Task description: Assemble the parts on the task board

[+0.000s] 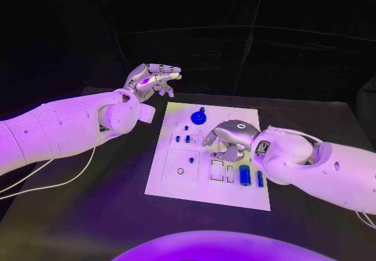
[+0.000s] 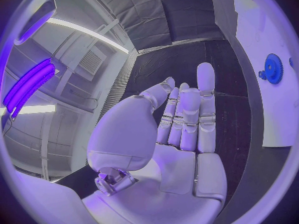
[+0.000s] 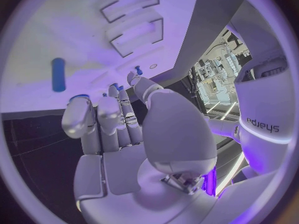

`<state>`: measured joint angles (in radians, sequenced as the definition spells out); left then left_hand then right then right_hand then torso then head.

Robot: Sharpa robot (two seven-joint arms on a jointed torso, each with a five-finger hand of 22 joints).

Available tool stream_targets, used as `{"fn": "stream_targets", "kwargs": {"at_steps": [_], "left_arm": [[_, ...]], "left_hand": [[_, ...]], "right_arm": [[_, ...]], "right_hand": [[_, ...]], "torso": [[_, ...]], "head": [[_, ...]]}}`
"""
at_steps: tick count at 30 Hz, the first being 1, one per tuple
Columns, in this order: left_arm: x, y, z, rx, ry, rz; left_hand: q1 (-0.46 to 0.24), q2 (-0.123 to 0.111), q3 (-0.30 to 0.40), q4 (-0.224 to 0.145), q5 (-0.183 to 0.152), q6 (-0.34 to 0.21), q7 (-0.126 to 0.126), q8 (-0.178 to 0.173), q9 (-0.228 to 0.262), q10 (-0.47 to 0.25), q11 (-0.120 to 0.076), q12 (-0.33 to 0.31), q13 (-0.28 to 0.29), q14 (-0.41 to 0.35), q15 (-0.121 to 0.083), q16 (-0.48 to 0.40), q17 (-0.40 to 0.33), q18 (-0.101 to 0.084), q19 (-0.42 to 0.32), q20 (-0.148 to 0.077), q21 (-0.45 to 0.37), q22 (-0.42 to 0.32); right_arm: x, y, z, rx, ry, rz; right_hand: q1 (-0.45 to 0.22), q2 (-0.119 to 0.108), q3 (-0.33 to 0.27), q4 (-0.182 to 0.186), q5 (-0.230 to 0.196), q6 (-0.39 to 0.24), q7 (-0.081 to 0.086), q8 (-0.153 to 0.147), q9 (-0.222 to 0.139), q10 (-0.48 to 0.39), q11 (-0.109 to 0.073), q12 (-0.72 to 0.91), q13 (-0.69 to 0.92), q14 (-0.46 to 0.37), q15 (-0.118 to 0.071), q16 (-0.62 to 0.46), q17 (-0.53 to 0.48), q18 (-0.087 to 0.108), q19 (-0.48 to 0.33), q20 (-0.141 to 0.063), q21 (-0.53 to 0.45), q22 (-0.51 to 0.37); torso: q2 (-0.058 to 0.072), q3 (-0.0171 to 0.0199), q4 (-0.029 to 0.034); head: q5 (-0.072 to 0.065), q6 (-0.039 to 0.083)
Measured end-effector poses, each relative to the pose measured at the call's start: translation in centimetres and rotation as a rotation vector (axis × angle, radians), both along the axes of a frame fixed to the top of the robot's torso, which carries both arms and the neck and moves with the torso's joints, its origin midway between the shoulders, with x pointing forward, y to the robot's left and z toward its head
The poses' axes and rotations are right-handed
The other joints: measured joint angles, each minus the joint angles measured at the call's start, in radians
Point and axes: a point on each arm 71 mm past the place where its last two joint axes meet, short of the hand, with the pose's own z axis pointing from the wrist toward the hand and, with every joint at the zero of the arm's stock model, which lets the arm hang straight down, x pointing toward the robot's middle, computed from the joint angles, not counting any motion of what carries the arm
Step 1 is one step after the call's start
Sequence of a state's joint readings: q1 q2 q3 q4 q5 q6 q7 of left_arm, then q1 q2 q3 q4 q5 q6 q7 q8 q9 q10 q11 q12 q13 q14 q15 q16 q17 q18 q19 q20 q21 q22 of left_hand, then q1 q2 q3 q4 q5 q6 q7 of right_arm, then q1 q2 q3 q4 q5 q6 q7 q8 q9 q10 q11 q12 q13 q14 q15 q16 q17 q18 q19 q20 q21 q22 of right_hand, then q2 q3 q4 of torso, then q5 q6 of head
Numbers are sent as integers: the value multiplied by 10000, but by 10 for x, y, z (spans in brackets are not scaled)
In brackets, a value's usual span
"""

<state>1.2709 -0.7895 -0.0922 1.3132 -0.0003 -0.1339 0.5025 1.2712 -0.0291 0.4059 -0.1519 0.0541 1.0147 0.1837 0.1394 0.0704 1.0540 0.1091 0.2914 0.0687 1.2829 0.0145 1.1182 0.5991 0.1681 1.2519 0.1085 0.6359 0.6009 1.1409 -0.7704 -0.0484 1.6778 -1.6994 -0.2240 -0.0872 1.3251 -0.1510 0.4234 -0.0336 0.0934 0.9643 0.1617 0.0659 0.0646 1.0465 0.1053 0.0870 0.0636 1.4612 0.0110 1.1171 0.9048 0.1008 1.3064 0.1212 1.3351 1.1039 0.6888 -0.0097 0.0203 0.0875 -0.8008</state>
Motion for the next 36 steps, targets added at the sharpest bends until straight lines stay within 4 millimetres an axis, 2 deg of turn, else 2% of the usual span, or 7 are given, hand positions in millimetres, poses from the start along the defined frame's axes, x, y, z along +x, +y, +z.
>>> {"fn": "stream_targets", "kwargs": {"at_steps": [4, 9, 13, 17, 23, 26, 36], "left_arm": [[0, 0, 0, -3, 3, -8], [0, 1, 0, -7, 5, -18], [0, 1, 0, -17, 7, -46], [0, 1, 0, -22, 9, -61], [0, 1, 0, -22, 12, -60], [0, 2, 0, -22, 12, -58], [-1, 2, 0, -26, 15, -69]], "left_hand": [[0, 0, 0, 0, 0, 0, 0, 0, 0, 0, 0, 29, 0, 0, 0, 0, 0, 0, 0, 0, 0, 0], [0, 0, 0, 0, 0, 0, 0, 0, 0, 0, 0, 28, 0, 0, 0, 0, 0, 0, 0, 0, 0, 0], [0, 0, 0, 0, 0, 0, 0, 0, 0, 0, 0, 28, 0, 0, 0, 0, 1, 0, 0, 0, 0, 1], [0, 0, 0, 0, 0, 0, 0, 0, 0, 0, 0, 28, 0, 0, 0, 0, 1, 0, 0, 0, 0, 1], [0, 0, 0, 0, 0, 0, 0, 0, 0, 0, 0, 28, 0, 0, 0, 0, 1, -1, 0, 0, 0, 1], [0, 0, 0, 0, 0, 1, 0, 0, 0, 0, 0, 28, 0, 0, 0, 0, 1, 0, 0, 0, 0, 1], [0, 0, 0, 1, 0, 1, 0, 0, 0, 0, 0, 28, 0, 0, 0, 0, 2, 0, 0, 0, 0, -6]], "right_arm": [[12, -25, 13, 97, -17, -701], [22, -52, 17, 34, 86, -1466], [27, -61, 17, -83, 176, -1770], [30, -64, 15, -232, 274, -1886], [32, -62, 12, -478, 459, -1869], [33, -60, 11, -586, 544, -1821], [34, -50, 6, -1004, 845, -1556]], "right_hand": [[-40, -41, -348, -6, 54, -215, 101, 0, 0, -159, 53, 49, -1, -34, 34, -147, -234, -1, -40, 40, -118, -155], [-40, -41, -791, -7, 55, -522, 120, 0, 0, -516, 68, 86, -1, -70, 70, -345, -528, -2, -184, 36, -264, -400], [217, 3, -1316, 82, 55, -712, 141, 0, 0, -868, 153, 86, -1, -105, 105, -398, -685, -1, -219, 72, -342, -505], [253, 39, -1442, 126, 54, -712, 141, 0, 9, -928, 107, 136, -2, -105, 105, -398, -708, -1, -219, 72, -342, -514], [363, 149, -1624, 197, 54, -747, 106, 0, 24, -964, 142, 279, 22, -105, 105, -398, -721, -1, -219, 72, -342, -514], [422, 207, -1668, 229, 55, -747, 106, 0, 26, -850, 64, 420, 31, -105, 105, -398, -721, -2, -219, 72, -342, -514], [617, 496, -1577, 275, 55, -54, -29, 90, 79, 336, -103, 899, 31, 23, -24, 57, -254, 0, 58, -51, -103, -2]], "torso": [[0, 0, 0], [0, -5, -2], [6, 0, 1], [17, 2, 18], [23, 4, 23], [27, 2, 23], [24, 2, 28]], "head": [[-120, 109], [-202, 189], [-257, 211], [-282, 212], [-278, 208], [-268, 190], [-232, 160]]}}
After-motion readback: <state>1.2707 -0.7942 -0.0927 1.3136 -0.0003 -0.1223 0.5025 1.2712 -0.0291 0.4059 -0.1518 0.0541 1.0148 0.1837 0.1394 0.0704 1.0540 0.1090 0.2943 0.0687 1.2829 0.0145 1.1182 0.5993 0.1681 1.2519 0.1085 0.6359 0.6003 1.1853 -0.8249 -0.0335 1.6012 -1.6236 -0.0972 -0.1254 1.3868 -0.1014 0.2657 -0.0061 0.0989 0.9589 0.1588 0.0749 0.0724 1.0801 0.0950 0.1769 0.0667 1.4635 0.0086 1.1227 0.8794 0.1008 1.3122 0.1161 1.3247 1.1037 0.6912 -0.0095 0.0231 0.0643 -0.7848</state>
